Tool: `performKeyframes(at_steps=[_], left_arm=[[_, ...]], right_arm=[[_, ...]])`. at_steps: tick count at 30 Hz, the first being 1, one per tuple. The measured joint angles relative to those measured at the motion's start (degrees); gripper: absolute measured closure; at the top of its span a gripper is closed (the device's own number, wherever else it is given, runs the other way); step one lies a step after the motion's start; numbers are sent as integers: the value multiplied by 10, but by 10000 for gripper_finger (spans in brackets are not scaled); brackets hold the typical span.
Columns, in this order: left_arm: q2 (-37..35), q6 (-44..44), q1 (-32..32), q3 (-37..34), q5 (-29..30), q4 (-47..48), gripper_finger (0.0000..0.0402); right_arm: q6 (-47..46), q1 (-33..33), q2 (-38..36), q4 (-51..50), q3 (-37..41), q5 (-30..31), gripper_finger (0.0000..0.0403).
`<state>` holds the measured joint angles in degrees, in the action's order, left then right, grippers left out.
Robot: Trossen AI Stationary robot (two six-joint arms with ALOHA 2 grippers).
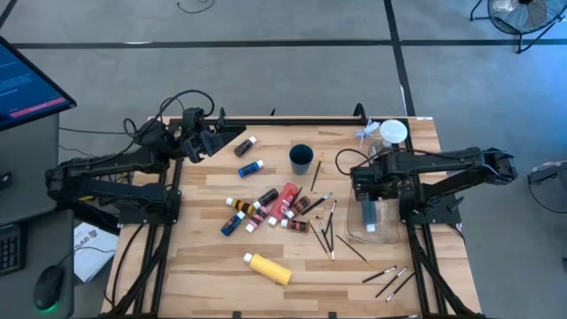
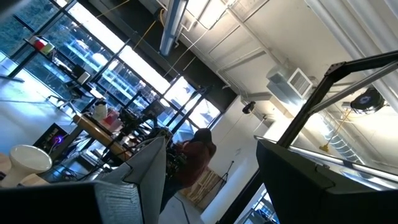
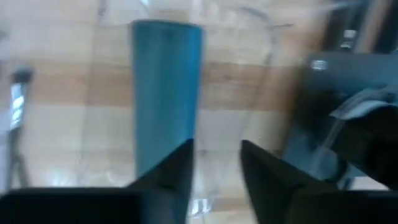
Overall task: Pick & Place Paint Supplies
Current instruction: Put the large black paint bottle into the transparent bin
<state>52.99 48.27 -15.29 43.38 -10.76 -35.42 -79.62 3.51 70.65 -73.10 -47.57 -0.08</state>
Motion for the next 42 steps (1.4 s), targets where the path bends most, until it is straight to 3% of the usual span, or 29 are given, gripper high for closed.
performKeyframes(at_steps=[3, 10, 29, 42], left_arm=[[0, 0, 0, 0, 0, 0, 192], [0, 1, 0, 0, 0, 0, 192], [0, 6, 0, 0, 0, -2, 192], [0, 13, 4, 0, 0, -3, 192]], right_arm=[[20, -1, 0, 35, 0, 1, 387], [19, 2, 24, -42, 0, 17, 396], [47, -49, 168, 35, -3, 16, 401], [-5, -49, 123, 125, 1, 21, 402]])
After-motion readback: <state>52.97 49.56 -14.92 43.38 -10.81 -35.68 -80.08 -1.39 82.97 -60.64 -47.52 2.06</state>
